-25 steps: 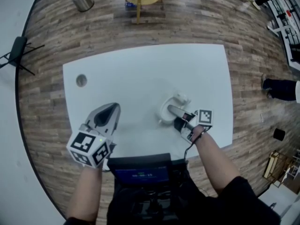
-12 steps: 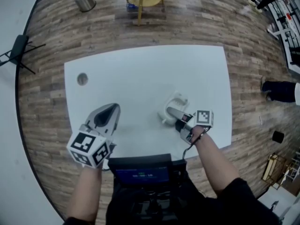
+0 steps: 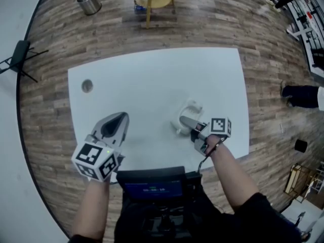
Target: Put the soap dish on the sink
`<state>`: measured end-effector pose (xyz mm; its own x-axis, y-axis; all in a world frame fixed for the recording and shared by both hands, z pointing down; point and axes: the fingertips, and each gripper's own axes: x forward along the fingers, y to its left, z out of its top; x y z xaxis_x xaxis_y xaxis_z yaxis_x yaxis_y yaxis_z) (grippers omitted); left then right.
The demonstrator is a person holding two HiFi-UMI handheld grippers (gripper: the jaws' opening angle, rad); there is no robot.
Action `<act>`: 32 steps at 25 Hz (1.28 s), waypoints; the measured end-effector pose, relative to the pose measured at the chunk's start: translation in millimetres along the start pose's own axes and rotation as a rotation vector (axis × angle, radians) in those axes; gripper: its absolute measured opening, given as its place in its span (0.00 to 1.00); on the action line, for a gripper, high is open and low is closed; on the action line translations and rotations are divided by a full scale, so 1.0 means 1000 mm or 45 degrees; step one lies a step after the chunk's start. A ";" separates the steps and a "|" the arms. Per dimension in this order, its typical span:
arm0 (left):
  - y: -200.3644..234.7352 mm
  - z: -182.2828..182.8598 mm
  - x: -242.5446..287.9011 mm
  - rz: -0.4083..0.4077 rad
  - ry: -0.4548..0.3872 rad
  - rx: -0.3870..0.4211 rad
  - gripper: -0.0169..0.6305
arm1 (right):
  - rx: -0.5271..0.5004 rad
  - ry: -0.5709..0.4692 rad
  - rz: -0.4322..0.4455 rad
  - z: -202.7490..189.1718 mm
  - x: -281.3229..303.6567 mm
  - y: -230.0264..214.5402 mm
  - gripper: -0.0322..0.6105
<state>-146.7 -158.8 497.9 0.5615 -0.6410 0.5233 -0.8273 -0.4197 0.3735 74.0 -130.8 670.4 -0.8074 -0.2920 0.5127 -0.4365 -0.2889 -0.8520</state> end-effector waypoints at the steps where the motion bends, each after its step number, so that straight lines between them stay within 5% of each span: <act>1: -0.001 0.000 0.000 -0.001 0.000 0.000 0.04 | -0.001 -0.004 -0.017 0.000 -0.001 -0.002 0.54; 11: -0.010 -0.001 -0.001 -0.024 -0.016 0.023 0.04 | -0.046 -0.027 -0.150 -0.003 -0.017 -0.019 0.58; 32: -0.038 0.012 -0.014 -0.028 -0.061 0.078 0.04 | -0.087 -0.077 -0.078 -0.014 -0.049 -0.006 0.58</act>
<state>-123.3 -141.6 467.8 0.5791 -0.6607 0.4776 -0.8153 -0.4714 0.3364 110.8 -101.9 648.5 -0.7539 -0.3306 0.5677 -0.5122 -0.2453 -0.8231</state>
